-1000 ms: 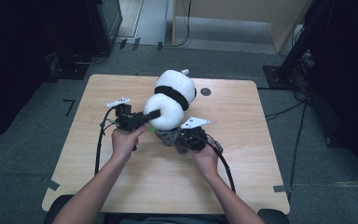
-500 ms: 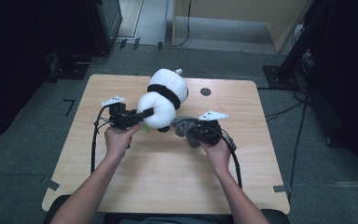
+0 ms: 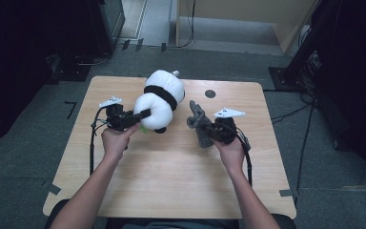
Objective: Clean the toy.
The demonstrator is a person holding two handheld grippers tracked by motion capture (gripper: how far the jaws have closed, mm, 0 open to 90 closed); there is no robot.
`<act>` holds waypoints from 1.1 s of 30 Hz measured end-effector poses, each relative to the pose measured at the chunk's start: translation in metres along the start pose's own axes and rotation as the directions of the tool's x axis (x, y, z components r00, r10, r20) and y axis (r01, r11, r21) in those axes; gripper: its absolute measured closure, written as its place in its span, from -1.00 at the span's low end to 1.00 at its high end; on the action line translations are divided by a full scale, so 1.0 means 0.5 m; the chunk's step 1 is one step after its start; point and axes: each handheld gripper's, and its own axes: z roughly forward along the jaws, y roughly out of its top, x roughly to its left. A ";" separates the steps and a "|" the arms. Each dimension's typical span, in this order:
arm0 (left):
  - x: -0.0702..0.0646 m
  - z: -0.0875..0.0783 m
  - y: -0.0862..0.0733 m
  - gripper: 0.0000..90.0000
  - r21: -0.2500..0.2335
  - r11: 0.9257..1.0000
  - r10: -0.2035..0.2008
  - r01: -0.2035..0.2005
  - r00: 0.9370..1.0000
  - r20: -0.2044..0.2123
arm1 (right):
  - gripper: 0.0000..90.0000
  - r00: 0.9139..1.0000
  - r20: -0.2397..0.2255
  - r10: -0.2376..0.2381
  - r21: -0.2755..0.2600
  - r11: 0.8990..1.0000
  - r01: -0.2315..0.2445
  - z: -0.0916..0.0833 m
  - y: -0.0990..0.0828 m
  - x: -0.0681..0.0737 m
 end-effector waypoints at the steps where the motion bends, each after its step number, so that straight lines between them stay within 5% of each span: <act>1: 0.002 0.000 0.001 0.22 0.006 1.000 0.003 -0.003 1.000 -0.003 | 0.77 1.000 0.000 0.002 0.000 1.000 -0.002 -0.003 0.001 -0.004; 19: 0.069 -0.036 0.007 0.21 0.000 1.000 0.002 -0.002 0.999 -0.049 | 0.76 0.995 0.065 0.079 -0.039 0.996 -0.077 -0.053 -0.004 -0.085; 33: 0.143 -0.082 0.002 0.20 -0.021 0.997 -0.072 0.071 0.992 -0.105 | 0.74 0.980 0.132 0.150 -0.031 0.989 -0.147 -0.075 -0.029 -0.169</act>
